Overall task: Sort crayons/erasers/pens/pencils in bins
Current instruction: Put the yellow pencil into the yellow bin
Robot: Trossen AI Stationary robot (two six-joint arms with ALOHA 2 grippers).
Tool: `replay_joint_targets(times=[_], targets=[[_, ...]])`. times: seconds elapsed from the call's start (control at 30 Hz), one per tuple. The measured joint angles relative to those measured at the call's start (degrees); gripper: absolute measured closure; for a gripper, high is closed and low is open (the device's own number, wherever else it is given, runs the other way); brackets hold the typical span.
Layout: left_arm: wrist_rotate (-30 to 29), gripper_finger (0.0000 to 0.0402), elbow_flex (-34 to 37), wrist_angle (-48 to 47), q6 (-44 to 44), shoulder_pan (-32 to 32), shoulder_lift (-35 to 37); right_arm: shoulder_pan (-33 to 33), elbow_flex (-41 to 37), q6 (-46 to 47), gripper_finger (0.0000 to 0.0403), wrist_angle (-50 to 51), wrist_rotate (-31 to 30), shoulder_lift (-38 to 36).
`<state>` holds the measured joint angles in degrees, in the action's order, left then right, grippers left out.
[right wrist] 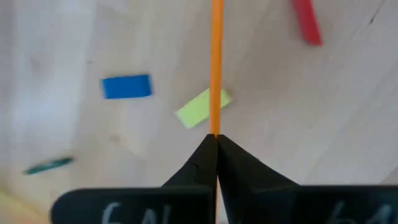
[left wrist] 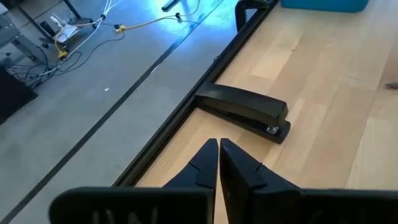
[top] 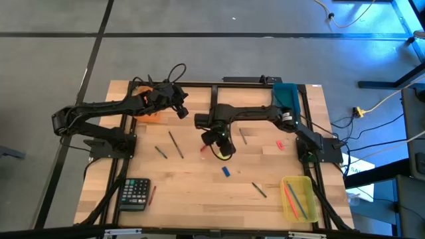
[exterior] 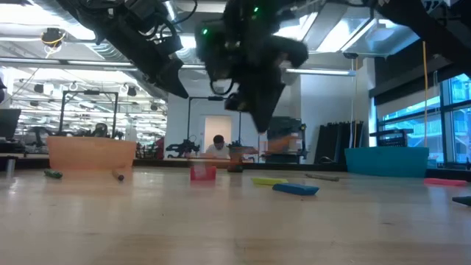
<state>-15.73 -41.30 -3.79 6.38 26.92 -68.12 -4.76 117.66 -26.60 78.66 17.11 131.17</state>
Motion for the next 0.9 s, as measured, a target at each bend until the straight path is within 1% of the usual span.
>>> replay_joint_targets(times=[0.07, 0.13, 0.23, 0.4, 0.5, 0.6, 0.7, 0.77, 0.9], targets=[[0.23, 0.0387, 0.0, -0.03, 0.26, -0.01, 0.0, 0.08, -1.56, 2.61, 0.0398, 0.16, 1.04, -1.96], [0.25, 0.0384, 0.0, 0.04, 0.4, -0.01, 0.0, 0.18, -3.48, 5.52, 0.0399, -0.35, 0.82, -4.53], [0.25, 0.0382, 0.0, 0.55, 1.57, -0.01, 0.0, 0.75, -7.94, 10.42, 0.0394, -3.77, -0.08, -9.62], [0.31, 0.0388, 0.0, 2.89, 2.13, 0.04, 0.0, 2.26, -18.94, 17.83, 0.0393, -13.23, -6.53, -18.08], [0.52, 0.0394, 0.0, 4.24, 3.26, 0.02, 0.0, 2.58, -25.86, 22.0, 0.0392, -20.98, -8.38, -21.4], [3.26, 0.0397, 0.0, 5.79, 3.39, 0.13, 0.0, 2.99, -31.75, 24.79, 0.039, -28.95, -8.36, -22.4], [6.73, 0.0395, 0.0, 7.41, 3.75, 0.18, 0.0, 3.65, -35.51, 25.61, 0.0379, -35.0, -8.03, -22.26], [8.15, 0.039, 0.0, 8.01, 3.79, 0.1, 0.0, 4.02, -37.05, 26.17, 0.0364, -38.96, -8.05, -21.87], [8.88, 0.0376, 0.0, 8.28, 3.4, 0.08, 0.0, 4.07, -39.79, 26.21, 0.0326, -47.7, -8.11, -21.88]])
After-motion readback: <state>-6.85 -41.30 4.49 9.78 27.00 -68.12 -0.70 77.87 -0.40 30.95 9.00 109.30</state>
